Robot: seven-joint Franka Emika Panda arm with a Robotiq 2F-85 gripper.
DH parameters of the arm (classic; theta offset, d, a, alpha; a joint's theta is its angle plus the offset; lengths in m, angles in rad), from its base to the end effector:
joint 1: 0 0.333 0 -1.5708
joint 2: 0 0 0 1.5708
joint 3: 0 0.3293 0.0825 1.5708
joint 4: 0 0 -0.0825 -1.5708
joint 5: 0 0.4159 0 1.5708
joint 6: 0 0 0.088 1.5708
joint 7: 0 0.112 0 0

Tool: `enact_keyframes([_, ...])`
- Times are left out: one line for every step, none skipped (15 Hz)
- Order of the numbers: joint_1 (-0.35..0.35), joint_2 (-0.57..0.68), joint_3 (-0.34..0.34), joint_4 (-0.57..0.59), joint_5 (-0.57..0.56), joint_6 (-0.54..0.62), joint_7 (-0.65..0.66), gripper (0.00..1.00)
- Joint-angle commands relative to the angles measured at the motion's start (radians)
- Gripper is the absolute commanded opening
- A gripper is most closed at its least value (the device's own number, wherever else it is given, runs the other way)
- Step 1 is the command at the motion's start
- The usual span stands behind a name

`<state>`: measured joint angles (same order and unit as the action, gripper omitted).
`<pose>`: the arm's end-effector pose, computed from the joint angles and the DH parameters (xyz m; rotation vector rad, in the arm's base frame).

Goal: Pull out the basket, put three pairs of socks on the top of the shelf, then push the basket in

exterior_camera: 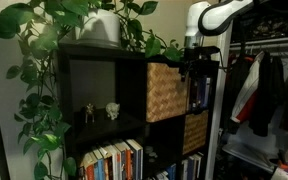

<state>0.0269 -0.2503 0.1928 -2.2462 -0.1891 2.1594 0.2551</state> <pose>0.5058 0.1084 0.4786 2.9552 0.0818 0.2996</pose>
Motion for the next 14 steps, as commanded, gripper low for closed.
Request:
enact_keyframes([0.015, 0.001, -0.028, -0.002, 0.010, 0.002, -0.037, 1.00])
enact_keyframes([0.014, 0.001, -0.039, -0.004, 0.018, 0.004, -0.064, 1.00])
enact_keyframes([0.013, 0.001, -0.045, -0.004, 0.020, 0.005, -0.078, 1.00])
enact_keyframes([0.013, 0.001, -0.046, -0.004, 0.021, 0.005, -0.082, 1.00])
enact_keyframes([0.014, 0.001, -0.046, -0.004, 0.021, 0.005, -0.083, 1.00])
enact_keyframes([0.029, -0.006, -0.051, -0.012, 0.032, 0.014, -0.155, 1.00])
enact_keyframes([0.037, -0.019, -0.055, -0.026, 0.021, 0.034, -0.221, 1.00])
enact_keyframes([0.042, -0.028, -0.057, -0.034, 0.014, 0.047, -0.271, 1.00])
enact_keyframes([0.048, -0.044, -0.061, -0.040, 0.015, 0.053, -0.322, 1.00])
enact_keyframes([0.055, -0.053, -0.063, -0.042, 0.017, 0.059, -0.371, 1.00])
enact_keyframes([0.062, -0.066, -0.060, -0.044, 0.010, 0.062, -0.412, 1.00])
enact_keyframes([0.068, -0.074, -0.060, -0.045, 0.008, 0.069, -0.456, 1.00])
enact_keyframes([0.074, -0.083, -0.055, -0.045, -0.007, 0.075, -0.484, 1.00])
enact_keyframes([0.080, -0.092, -0.053, -0.048, -0.018, 0.089, -0.511, 1.00])
